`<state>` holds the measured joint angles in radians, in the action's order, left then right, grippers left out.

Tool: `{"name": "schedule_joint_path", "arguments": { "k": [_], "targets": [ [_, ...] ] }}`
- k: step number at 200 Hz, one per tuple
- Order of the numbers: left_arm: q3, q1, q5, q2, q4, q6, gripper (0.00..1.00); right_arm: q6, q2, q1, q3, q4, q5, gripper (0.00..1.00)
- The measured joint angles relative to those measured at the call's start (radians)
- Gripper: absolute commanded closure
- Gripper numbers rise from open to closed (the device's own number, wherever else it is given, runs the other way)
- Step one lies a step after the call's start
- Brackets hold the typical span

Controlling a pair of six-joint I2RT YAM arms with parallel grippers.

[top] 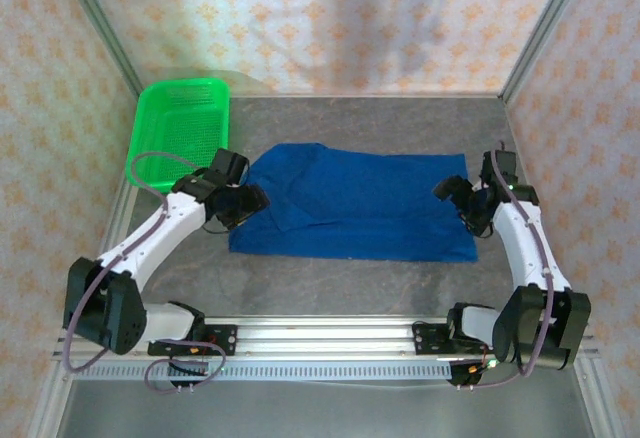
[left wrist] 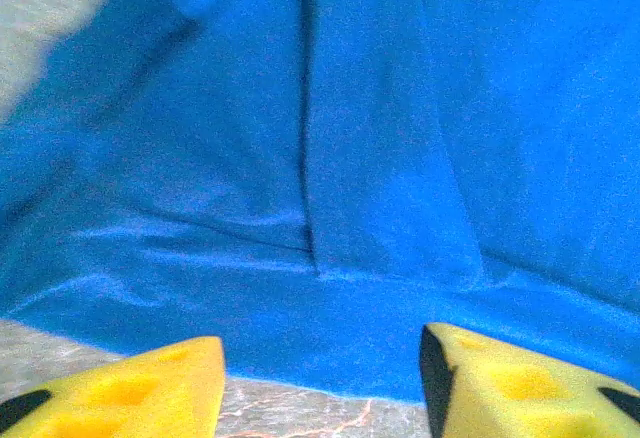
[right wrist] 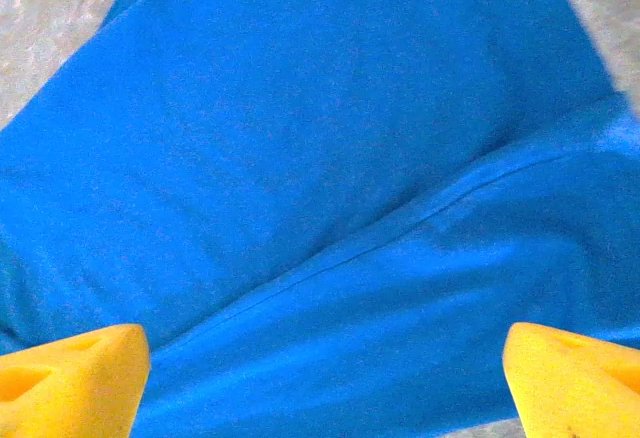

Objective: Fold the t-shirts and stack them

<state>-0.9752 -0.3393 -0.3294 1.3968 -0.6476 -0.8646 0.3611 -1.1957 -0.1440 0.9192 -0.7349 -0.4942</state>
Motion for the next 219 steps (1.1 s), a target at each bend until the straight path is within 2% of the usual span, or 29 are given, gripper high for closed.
{"name": "schedule_joint_path", "arguments": {
  "k": [17, 50, 88, 181, 219],
  "targets": [
    [0.0, -0.026, -0.055, 0.069, 0.065, -0.035, 0.58, -0.013, 0.0, 0.019, 0.0, 0.008, -0.035, 0.08],
    [0.003, -0.047, -0.106, 0.147, 0.118, -0.099, 0.59, -0.024, -0.007, 0.071, 0.0, 0.021, -0.069, 0.08],
    [0.013, -0.047, -0.108, 0.157, 0.127, -0.134, 0.59, -0.026, -0.016, 0.102, 0.0, 0.027, -0.084, 0.07],
    [0.015, -0.047, -0.104, 0.244, 0.14, -0.156, 0.6, -0.033, -0.042, 0.102, 0.006, 0.034, -0.09, 0.07],
    [0.014, -0.047, -0.101, 0.285, 0.144, -0.156, 0.67, -0.033, -0.042, 0.102, 0.007, 0.034, -0.089, 0.07]
  ]
}}
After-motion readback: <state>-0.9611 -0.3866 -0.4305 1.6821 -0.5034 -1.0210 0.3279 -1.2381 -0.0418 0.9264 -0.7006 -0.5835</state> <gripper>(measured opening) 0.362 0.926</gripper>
